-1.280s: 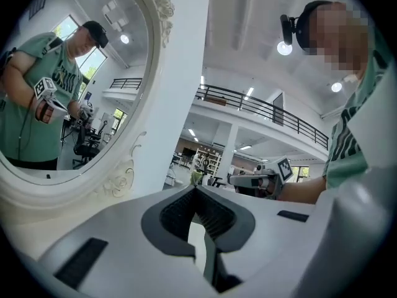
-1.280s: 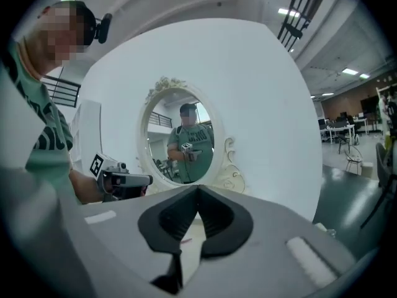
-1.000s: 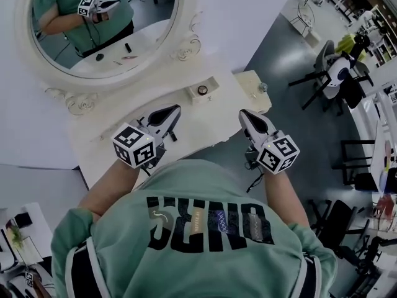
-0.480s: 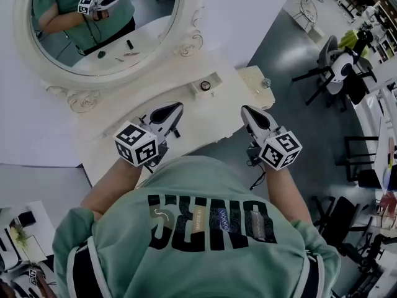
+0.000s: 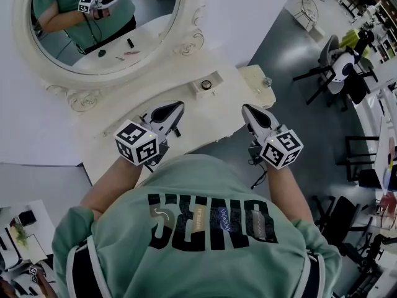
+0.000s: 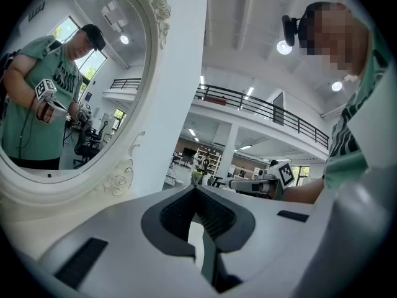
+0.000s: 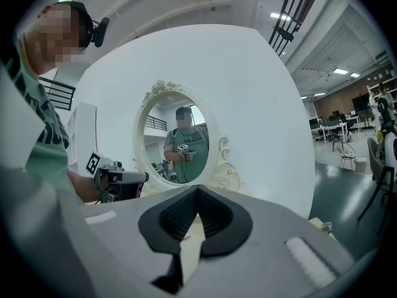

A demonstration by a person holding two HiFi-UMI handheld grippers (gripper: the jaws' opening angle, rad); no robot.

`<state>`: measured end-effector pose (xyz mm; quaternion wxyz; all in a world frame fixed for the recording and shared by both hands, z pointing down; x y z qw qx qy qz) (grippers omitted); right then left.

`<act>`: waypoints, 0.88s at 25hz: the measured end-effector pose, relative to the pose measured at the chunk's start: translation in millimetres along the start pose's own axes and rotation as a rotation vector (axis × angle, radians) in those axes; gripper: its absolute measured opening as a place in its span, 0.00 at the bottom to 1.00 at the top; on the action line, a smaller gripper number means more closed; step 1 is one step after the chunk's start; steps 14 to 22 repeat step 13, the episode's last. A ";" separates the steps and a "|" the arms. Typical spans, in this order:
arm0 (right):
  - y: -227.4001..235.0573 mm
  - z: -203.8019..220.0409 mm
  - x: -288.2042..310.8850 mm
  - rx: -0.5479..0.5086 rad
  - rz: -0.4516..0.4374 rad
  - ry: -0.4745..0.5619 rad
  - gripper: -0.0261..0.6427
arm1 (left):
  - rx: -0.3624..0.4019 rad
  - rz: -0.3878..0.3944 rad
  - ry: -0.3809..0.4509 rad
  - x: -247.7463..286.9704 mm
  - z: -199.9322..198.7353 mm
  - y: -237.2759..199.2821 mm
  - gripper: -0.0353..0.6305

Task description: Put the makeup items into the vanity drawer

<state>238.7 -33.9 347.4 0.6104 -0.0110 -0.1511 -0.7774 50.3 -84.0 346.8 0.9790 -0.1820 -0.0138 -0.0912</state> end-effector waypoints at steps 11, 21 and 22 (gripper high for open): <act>-3.5 -0.6 0.9 -0.014 -0.013 -0.004 0.05 | 0.002 -0.003 -0.001 -2.1 -1.3 -0.2 0.06; -4.4 -1.2 1.5 -0.016 -0.015 -0.004 0.05 | 0.004 -0.006 0.001 -3.6 -2.3 -1.1 0.06; -4.4 -1.2 1.5 -0.016 -0.015 -0.004 0.05 | 0.004 -0.006 0.001 -3.6 -2.3 -1.1 0.06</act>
Point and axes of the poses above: the fingertips, and each gripper's own axes: x forward along the fingers, y to its right, z out of its underside, the point moved 1 cm from there along -x, backward along the fingers, and after that the axes turned 12 degrees about z, right-handed, at the moved point
